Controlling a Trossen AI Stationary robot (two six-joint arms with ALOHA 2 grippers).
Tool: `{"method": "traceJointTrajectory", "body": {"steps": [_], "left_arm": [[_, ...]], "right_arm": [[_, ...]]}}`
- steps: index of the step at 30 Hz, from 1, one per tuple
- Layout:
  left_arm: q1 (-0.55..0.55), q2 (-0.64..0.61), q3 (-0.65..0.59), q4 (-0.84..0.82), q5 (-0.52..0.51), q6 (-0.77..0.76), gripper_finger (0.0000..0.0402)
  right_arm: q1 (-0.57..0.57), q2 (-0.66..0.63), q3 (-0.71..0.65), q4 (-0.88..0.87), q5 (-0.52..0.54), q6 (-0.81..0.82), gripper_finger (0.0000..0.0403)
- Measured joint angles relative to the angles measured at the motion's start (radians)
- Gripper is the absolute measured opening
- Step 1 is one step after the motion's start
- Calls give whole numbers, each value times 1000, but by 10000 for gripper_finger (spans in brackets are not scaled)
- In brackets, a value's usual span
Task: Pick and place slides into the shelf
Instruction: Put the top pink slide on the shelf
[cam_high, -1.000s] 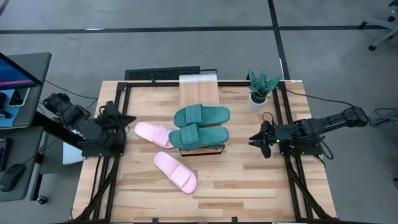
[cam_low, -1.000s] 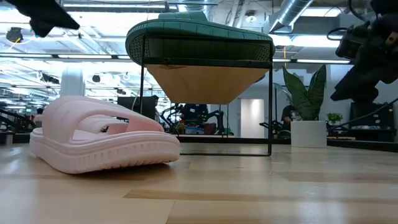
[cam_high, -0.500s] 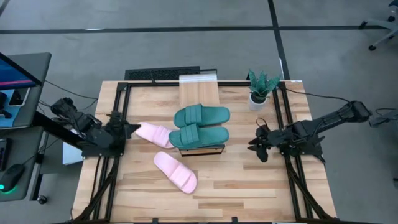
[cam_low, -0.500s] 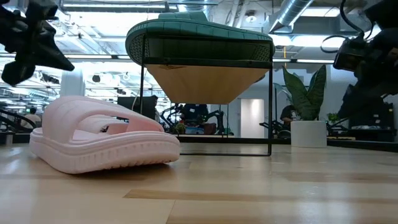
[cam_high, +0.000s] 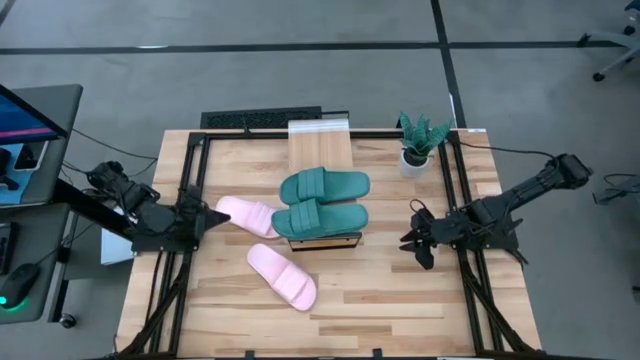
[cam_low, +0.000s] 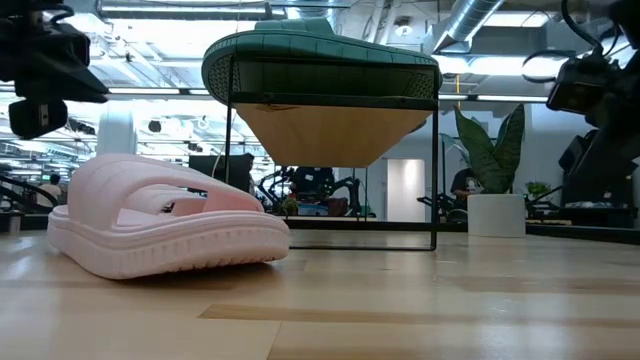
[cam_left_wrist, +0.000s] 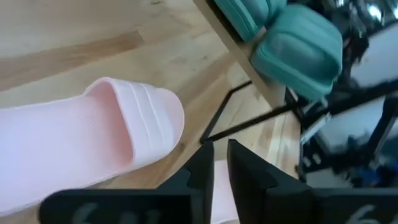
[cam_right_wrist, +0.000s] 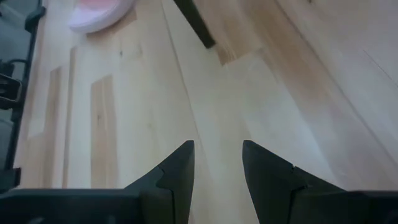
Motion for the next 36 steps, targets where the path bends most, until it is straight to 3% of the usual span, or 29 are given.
{"method": "traceJointTrajectory", "body": {"steps": [5, 12, 20, 29, 36], "left_arm": [[16, 0, 0, 0, -17, 86, 63], [90, 0, 0, 31, 29, 186, 59], [165, 0, -87, 465, 111, 411, 35], [255, 2, -211, 539, 152, 302, 34], [273, 2, -211, 564, 6, 313, 34]], "right_arm": [[12, 0, 0, 36, 19, -6, 129], [10, 0, 0, 39, 19, -9, 129], [10, 0, 0, 38, 26, -16, 129], [10, 0, 0, 38, 27, -16, 129], [10, 0, 0, 38, 27, -9, 129]]}}
